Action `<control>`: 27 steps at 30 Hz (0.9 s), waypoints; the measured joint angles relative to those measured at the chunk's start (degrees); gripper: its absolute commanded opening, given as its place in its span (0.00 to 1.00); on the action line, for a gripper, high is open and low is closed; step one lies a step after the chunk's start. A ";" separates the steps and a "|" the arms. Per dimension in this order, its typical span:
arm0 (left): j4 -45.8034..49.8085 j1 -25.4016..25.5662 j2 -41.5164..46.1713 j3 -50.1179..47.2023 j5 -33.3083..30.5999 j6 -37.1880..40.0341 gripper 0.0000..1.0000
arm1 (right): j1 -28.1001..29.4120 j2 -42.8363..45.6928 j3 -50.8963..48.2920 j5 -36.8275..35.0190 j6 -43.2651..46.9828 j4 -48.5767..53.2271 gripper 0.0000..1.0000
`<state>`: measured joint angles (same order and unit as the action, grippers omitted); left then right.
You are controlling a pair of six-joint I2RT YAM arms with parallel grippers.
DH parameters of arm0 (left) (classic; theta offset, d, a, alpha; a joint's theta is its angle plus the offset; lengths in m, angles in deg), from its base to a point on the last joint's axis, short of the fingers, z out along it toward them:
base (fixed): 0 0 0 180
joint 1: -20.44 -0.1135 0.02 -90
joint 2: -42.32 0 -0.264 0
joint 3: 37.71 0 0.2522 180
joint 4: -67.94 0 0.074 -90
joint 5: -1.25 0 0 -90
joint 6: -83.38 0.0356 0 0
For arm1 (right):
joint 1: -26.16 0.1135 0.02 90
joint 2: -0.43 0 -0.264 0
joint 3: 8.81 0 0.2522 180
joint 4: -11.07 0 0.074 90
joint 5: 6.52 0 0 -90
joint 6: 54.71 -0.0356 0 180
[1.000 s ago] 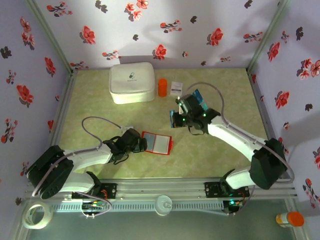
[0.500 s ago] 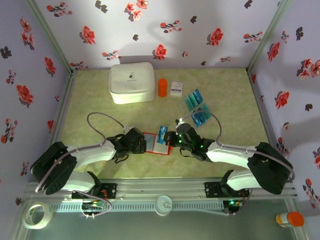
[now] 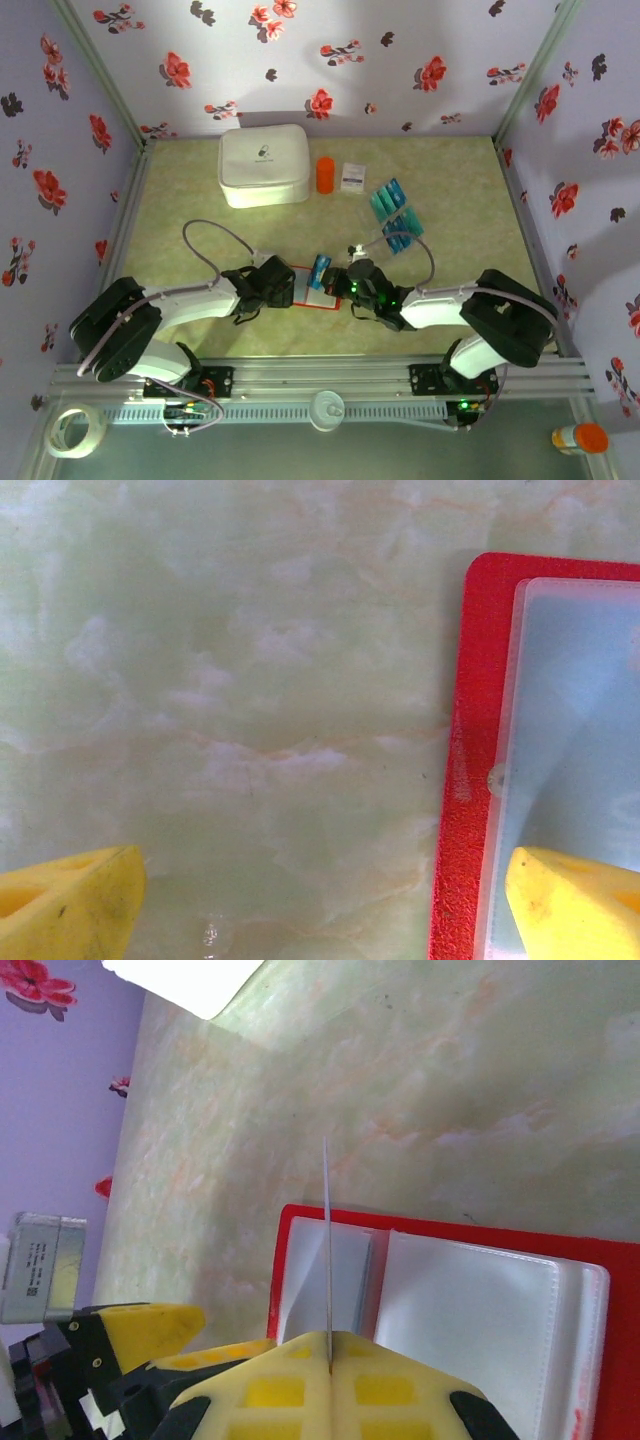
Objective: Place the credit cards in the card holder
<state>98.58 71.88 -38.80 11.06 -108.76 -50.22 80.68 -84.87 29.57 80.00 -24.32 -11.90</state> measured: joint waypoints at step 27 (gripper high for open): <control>0.37 0.44 0.02 0.04 -1.03 -0.46 0.93 | 0.66 -5.97 -2.75 -1.31 -3.52 -9.49 0.00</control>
<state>98.96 72.31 -38.78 11.10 -109.79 -50.67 81.34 -90.84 26.82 78.69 -27.84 -21.39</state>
